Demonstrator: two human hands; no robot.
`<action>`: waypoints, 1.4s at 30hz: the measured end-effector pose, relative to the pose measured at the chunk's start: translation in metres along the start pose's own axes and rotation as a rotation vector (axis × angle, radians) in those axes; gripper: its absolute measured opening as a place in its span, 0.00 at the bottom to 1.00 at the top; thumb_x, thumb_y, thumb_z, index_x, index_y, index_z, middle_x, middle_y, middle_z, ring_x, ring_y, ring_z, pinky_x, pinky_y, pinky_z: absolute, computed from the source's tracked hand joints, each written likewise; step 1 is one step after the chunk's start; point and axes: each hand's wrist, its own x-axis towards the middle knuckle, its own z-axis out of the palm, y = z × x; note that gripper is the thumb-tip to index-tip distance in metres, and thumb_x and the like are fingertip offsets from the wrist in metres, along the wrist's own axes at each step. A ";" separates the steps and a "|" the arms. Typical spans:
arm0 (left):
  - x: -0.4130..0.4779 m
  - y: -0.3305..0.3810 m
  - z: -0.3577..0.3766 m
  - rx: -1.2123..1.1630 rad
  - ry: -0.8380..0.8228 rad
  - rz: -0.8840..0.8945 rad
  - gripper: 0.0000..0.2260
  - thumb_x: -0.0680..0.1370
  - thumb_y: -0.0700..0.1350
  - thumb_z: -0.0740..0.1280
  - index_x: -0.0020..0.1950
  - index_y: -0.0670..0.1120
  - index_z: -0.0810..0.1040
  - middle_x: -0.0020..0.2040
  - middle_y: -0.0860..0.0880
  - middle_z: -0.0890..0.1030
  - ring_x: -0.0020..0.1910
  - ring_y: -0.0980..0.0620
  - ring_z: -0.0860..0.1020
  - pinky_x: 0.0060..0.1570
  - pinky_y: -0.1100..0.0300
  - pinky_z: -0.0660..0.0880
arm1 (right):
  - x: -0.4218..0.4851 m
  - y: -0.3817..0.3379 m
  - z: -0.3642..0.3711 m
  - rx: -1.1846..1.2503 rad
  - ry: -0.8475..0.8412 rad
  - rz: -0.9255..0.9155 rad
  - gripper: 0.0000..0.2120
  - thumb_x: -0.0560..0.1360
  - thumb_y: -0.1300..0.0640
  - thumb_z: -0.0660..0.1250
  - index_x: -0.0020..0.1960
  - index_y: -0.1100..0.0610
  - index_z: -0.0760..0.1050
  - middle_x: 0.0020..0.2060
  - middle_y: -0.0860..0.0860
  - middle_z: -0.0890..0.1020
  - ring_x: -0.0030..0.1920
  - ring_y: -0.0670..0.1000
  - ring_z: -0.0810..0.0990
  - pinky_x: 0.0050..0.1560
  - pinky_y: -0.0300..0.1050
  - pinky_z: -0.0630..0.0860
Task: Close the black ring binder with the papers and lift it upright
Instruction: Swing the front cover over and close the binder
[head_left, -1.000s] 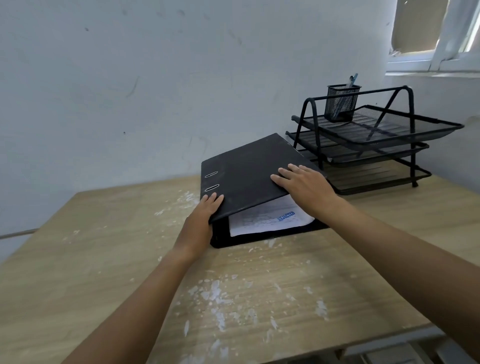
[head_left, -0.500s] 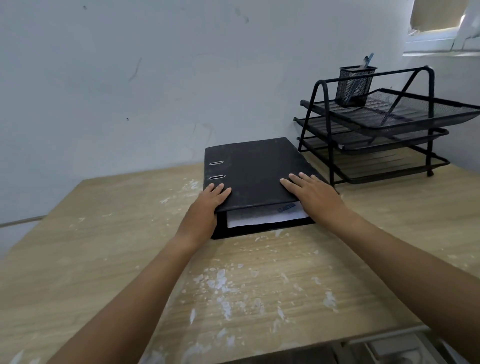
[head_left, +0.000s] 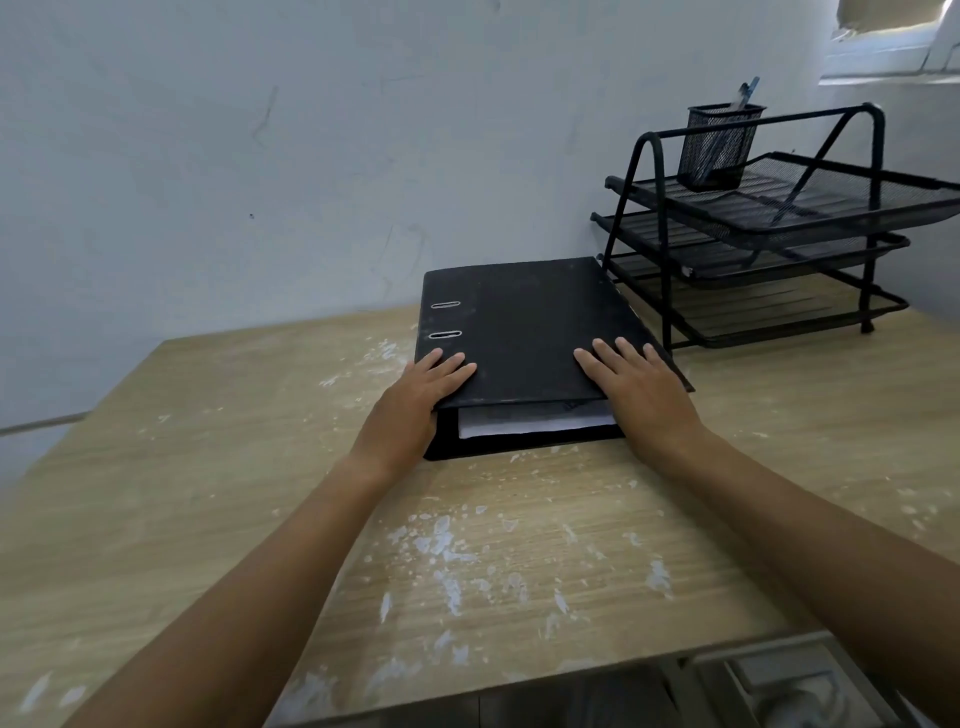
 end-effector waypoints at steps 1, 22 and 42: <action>0.000 0.001 0.000 0.010 -0.006 0.007 0.34 0.72 0.24 0.55 0.74 0.50 0.65 0.75 0.52 0.65 0.77 0.49 0.57 0.75 0.54 0.52 | -0.002 -0.001 0.000 0.012 -0.017 0.009 0.37 0.77 0.74 0.57 0.80 0.53 0.47 0.79 0.55 0.54 0.79 0.59 0.52 0.77 0.56 0.50; 0.004 0.011 0.007 0.014 -0.029 0.014 0.31 0.72 0.25 0.56 0.72 0.48 0.69 0.73 0.50 0.69 0.75 0.49 0.61 0.76 0.50 0.52 | -0.008 0.004 0.005 0.118 -0.162 0.027 0.33 0.79 0.72 0.52 0.80 0.53 0.49 0.79 0.54 0.55 0.78 0.59 0.55 0.76 0.56 0.56; -0.003 0.011 -0.013 -0.132 -0.180 -0.084 0.30 0.75 0.63 0.61 0.75 0.51 0.64 0.75 0.58 0.62 0.76 0.59 0.53 0.74 0.55 0.55 | -0.006 -0.015 -0.026 0.374 -0.328 -0.050 0.42 0.72 0.29 0.59 0.79 0.47 0.54 0.79 0.46 0.55 0.78 0.49 0.54 0.76 0.52 0.57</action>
